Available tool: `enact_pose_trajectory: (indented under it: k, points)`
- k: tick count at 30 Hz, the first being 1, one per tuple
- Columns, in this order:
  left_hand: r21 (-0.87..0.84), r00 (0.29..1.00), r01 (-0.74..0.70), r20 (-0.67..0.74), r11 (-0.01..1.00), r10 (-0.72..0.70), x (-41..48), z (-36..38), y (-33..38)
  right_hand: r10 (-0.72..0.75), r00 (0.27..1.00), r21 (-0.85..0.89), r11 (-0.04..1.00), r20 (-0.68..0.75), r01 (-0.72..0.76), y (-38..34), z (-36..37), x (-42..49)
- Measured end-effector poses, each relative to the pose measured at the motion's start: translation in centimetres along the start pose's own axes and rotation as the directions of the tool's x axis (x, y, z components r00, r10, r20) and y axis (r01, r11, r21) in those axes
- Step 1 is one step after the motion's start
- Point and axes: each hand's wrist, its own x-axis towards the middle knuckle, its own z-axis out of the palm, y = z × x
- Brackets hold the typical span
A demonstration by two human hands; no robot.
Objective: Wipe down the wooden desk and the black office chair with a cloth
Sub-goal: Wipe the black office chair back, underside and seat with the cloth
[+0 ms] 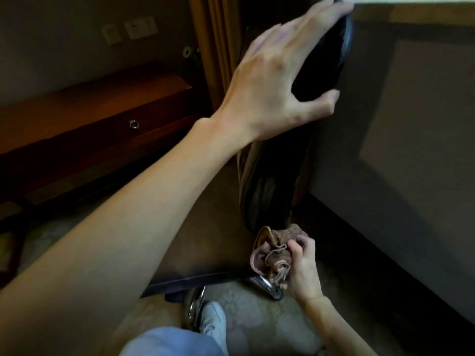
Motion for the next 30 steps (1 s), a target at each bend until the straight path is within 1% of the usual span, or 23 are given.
enact_pose_trajectory:
  k: [1,2,3,4,6,8,11,14,16,17,18,19,20,21,22,23,24,25,26,27,28,29,30]
  points:
    - [-0.036,1.0,0.001,-0.003,0.999,-0.001,0.1,0.2,0.0,-0.047,0.998,-0.089,0.995,0.032,0.05,0.9,0.1,-0.3]
    - [-0.044,1.0,0.018,-0.005,0.999,-0.018,0.1,0.5,0.1,-0.091,0.99,-0.154,0.982,0.108,0.107,1.8,0.0,-0.6]
    - [-0.043,0.999,0.029,-0.016,0.999,-0.03,-0.1,0.7,0.3,-0.135,0.978,-0.145,0.977,0.16,0.159,2.5,0.1,-0.9]
    - [-0.042,0.999,0.042,-0.013,0.998,-0.043,-0.3,1.0,0.3,-0.125,0.972,-0.087,0.986,0.197,0.145,3.0,0.2,-1.3]
    - [-0.042,0.999,0.048,-0.007,0.998,-0.048,-0.3,1.3,0.4,-0.062,0.963,-0.036,0.997,0.263,0.074,4.0,0.3,-1.3]
    - [-0.037,0.998,0.068,-0.011,0.997,-0.068,-0.3,1.5,0.5,-0.052,0.947,-0.045,0.997,0.318,0.07,4.2,0.1,-1.3]
    - [-0.014,0.995,0.085,-0.046,0.996,-0.085,-0.4,2.0,1.0,-0.067,0.936,-0.024,0.996,0.345,0.08,3.7,-1.1,-0.5]
    - [-0.012,0.993,0.114,-0.013,0.993,-0.114,-1.9,2.6,1.2,-0.069,0.968,-0.005,0.997,0.243,0.073,2.0,-3.6,-0.7]
    - [-0.028,0.985,0.17,0.032,0.985,-0.169,-3.8,3.4,1.0,-0.146,0.988,-0.01,0.989,0.041,0.147,0.1,-5.3,-0.6]
    - [-0.048,0.973,0.224,0.064,0.973,-0.221,-5.0,3.8,0.6,-0.206,0.974,-0.014,0.978,-0.095,0.206,-1.2,-6.2,-0.4]
    - [-0.074,0.959,0.277,0.082,0.958,-0.271,-6.2,4.2,0.3,-0.226,0.945,0.025,0.971,-0.237,0.239,-3.0,-7.3,0.2]
    - [-0.103,0.946,0.319,0.096,0.942,-0.31,-7.5,4.5,-0.1,-0.237,0.9,0.035,0.963,-0.367,0.268,-4.9,-8.3,1.0]
    - [-0.134,0.933,0.354,0.114,0.926,-0.34,-8.7,4.7,-0.7,-0.263,0.828,0.028,0.948,-0.495,0.318,-7.0,-9.7,2.2]
    - [-0.165,0.918,0.39,0.147,0.906,-0.368,-9.7,4.9,-1.3,-0.334,0.752,-0.043,0.925,-0.569,0.378,-8.8,-11.0,3.5]
    - [-0.203,0.898,0.429,0.198,0.88,-0.393,-10.5,4.9,-1.9,-0.403,0.688,-0.121,0.899,-0.604,0.421,-10.4,-12.2,4.8]
    - [-0.267,0.866,0.49,0.257,0.83,-0.429,-10.8,4.6,-2.3,-0.459,0.632,-0.192,0.874,-0.624,0.445,-11.7,-13.3,6.2]
    - [-0.399,0.834,0.552,0.286,0.732,-0.472,-10.8,4.3,-2.5,-0.472,0.613,-0.222,0.87,-0.634,0.44,-12.8,-14.1,7.5]
    - [-0.56,0.793,0.595,0.292,0.576,-0.535,-10.5,4.0,-2.8,-0.465,0.614,-0.216,0.873,-0.637,0.437,-13.9,-14.5,8.4]
    - [-0.659,0.755,0.585,0.232,0.472,-0.613,-10.2,3.6,-3.4,-0.45,0.628,-0.205,0.882,-0.635,0.425,-14.8,-14.5,9.0]
    - [-0.717,0.681,0.586,0.183,0.377,-0.709,-9.6,3.1,-4.2,-0.424,0.647,-0.2,0.898,-0.634,0.392,-15.4,-14.1,9.4]
    - [-0.724,0.621,0.587,0.114,0.363,-0.776,-9.1,2.8,-5.1,-0.41,0.664,-0.207,0.907,-0.625,0.366,-15.8,-13.6,9.7]
    - [-0.739,0.557,0.596,0.097,0.315,-0.825,-8.9,2.4,-5.7,-0.408,0.675,-0.222,0.911,-0.615,0.348,-16.0,-12.9,9.8]
    - [-0.735,0.543,0.601,0.088,0.314,-0.835,-8.6,2.2,-6.3,-0.396,0.687,-0.234,0.918,-0.609,0.322,-16.0,-12.1,10.0]
